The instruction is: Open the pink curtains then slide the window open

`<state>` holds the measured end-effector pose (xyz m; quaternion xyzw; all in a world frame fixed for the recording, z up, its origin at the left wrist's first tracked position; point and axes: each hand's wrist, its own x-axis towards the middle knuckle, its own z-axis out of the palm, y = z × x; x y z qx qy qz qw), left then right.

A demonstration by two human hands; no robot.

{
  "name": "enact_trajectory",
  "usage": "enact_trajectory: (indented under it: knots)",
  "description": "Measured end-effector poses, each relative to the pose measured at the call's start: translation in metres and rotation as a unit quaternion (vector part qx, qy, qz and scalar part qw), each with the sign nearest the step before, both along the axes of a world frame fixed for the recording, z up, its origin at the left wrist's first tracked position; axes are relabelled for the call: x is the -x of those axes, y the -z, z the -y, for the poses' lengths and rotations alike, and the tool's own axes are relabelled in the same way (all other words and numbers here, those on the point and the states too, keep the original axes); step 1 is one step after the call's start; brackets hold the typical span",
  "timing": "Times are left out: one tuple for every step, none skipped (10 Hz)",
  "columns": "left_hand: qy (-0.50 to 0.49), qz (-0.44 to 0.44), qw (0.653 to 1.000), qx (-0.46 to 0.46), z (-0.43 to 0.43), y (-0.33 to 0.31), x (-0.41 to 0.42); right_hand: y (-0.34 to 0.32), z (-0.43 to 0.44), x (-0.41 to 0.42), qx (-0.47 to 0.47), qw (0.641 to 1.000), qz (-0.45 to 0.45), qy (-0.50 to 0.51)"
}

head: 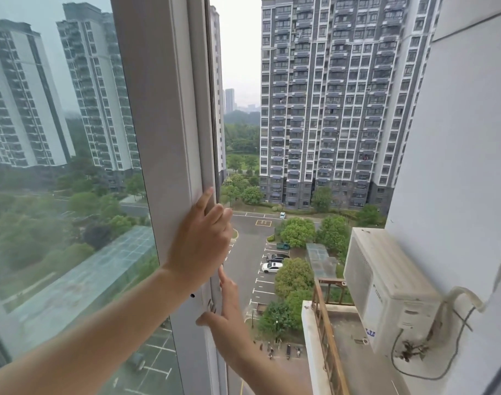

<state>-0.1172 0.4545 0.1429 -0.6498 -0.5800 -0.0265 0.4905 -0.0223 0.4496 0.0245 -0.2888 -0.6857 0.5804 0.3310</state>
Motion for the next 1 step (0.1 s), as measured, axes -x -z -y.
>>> enact_trajectory:
  knots:
    - [-0.021,0.02,0.999,0.012,0.0037,0.0292,-0.0003,0.0116,-0.0003,-0.0173,-0.025,1.0,0.006,-0.003]
